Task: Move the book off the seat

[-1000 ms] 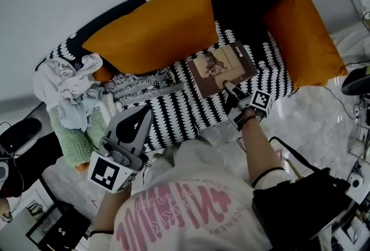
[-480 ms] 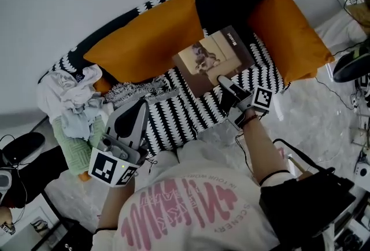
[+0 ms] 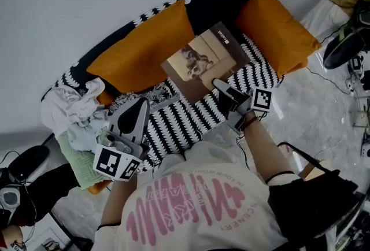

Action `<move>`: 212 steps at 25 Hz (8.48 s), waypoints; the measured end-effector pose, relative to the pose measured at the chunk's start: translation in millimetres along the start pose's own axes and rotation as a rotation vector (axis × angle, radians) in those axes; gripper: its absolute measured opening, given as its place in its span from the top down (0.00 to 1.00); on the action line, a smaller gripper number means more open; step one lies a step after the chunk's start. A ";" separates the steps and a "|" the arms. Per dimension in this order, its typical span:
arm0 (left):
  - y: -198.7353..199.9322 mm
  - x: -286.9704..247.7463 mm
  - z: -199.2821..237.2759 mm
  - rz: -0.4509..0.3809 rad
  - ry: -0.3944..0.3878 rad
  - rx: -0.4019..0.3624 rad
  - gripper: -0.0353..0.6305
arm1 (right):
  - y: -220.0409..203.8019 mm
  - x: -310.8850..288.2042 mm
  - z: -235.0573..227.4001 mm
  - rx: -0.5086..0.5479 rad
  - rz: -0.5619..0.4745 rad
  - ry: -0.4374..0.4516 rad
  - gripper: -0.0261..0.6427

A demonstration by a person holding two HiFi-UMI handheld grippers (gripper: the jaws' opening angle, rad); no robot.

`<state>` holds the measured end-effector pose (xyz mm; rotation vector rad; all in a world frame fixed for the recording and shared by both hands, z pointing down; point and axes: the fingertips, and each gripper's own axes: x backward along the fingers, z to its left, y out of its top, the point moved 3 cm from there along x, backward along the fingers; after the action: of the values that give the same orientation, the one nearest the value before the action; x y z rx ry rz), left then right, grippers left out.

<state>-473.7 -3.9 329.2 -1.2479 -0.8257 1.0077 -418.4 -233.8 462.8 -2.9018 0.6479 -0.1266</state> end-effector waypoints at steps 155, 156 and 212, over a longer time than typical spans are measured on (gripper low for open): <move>-201.5 74.7 -841.4 0.487 -1.605 -0.166 0.94 | -651.8 729.8 -108.5 -0.652 -1.746 -0.285 0.73; -201.8 74.4 -836.6 0.482 -1.590 -0.166 0.94 | -652.7 729.2 -111.7 -0.653 -1.723 -0.297 0.73; -213.3 41.1 -773.2 0.504 -1.413 -0.221 0.94 | -689.0 712.6 -198.6 -1.099 -1.460 -0.601 0.85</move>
<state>285.8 -248.3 420.4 -0.7762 -1.7437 2.3283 486.9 47.1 814.5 -3.1363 -2.0417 1.1638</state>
